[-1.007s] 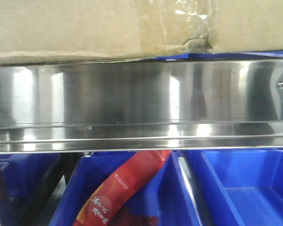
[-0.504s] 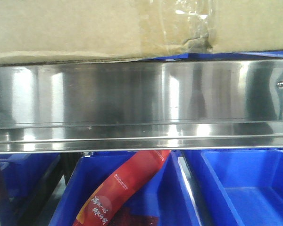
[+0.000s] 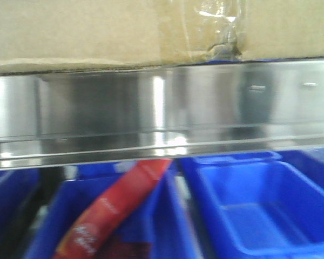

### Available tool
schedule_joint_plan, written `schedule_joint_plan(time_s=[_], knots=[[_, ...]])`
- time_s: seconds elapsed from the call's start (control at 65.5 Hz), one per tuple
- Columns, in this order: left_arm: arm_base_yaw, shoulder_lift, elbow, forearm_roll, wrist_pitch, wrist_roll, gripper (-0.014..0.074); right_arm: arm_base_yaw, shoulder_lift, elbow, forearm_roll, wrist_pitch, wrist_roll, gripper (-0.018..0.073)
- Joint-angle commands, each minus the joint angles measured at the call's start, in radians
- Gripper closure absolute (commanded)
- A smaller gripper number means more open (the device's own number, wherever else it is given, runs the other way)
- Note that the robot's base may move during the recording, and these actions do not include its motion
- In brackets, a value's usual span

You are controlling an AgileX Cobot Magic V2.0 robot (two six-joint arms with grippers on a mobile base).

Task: Grab carton from right shelf to conveyor
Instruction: 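Hold the carton with both grippers while the base drives away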

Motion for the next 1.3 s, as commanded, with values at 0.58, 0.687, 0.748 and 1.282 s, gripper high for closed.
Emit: schedule_joint_plan(time_s=[0.58, 0.687, 0.748, 1.282], knots=[[-0.014, -0.012, -0.003, -0.018, -0.036, 0.015, 0.0613, 0.003, -0.014, -0.003, 0.013, -0.048, -0.017, 0.0625], [-0.014, -0.012, -0.003, -0.018, -0.036, 0.015, 0.0613, 0.003, -0.014, -0.003, 0.013, -0.048, -0.017, 0.0625], [-0.014, -0.012, -0.003, -0.018, -0.036, 0.015, 0.0613, 0.003, -0.014, -0.003, 0.013, -0.048, -0.017, 0.0625], [-0.014, -0.012, -0.003, -0.014, -0.036, 0.015, 0.0613, 0.003, -0.014, -0.003, 0.013, -0.048, -0.017, 0.0625]])
